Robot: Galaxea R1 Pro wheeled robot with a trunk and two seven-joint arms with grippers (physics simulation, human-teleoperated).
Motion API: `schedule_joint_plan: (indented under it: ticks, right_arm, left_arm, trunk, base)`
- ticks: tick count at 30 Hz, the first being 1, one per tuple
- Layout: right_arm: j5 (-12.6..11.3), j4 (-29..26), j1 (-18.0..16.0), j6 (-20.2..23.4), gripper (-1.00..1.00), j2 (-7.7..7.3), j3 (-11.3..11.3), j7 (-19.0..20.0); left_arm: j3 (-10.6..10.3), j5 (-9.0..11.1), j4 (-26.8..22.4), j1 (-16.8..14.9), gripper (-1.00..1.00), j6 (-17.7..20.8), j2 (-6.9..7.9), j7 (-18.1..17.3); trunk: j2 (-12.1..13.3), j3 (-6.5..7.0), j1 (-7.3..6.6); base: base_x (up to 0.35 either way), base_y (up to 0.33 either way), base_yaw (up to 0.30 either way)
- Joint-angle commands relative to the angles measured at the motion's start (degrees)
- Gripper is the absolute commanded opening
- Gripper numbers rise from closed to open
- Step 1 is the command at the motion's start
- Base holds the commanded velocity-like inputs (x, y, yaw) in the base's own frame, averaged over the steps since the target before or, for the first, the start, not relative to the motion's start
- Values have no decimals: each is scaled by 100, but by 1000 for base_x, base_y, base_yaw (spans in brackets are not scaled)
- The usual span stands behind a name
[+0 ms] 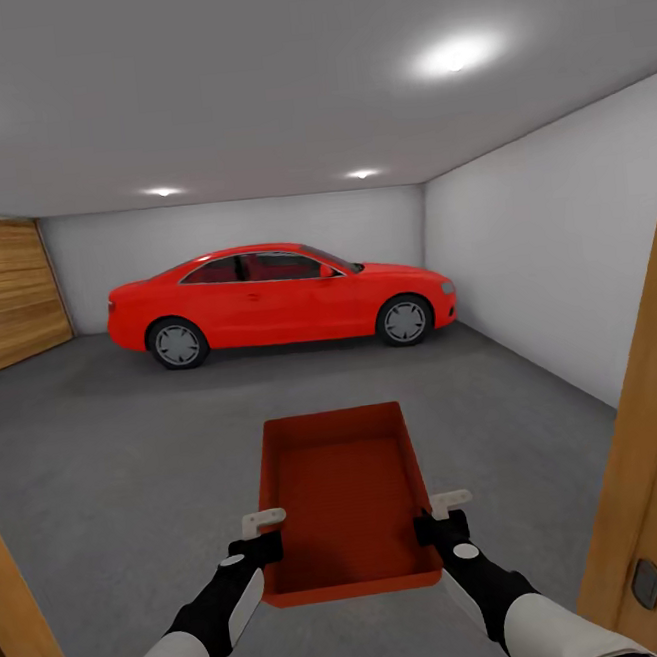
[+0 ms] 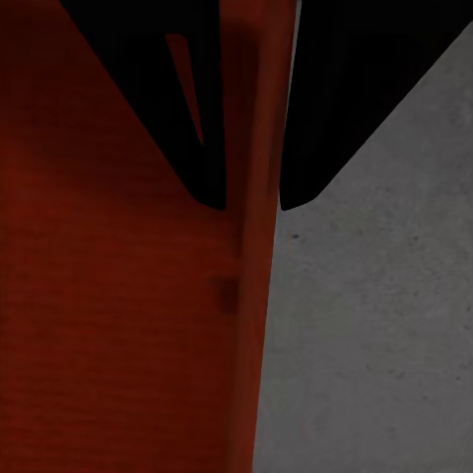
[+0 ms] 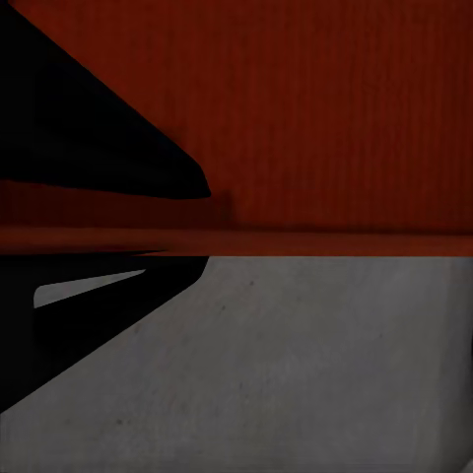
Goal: Move the two storage containers from the living room to the garage. In the garage, place one container on the floor and stack the other container on top of it (either order is fine).
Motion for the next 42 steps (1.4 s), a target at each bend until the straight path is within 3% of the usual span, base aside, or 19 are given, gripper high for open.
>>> schedule_joint_plan:
  ticks: [1,42]
  right_arm:
    - [-295,10,-8,8,-100,-1,-81,39]
    - [-295,10,-10,8,-100,-1,-81,39]
  left_arm:
    - [160,-62,-28,-3,-100,-255,51,537]
    - [170,-54,-28,-3,-100,-255,59,542]
  trunk:
    - [-8,-9,1]
    - [-8,-9,1]
  base:
    - [7,0,-12]
    - [295,0,28]
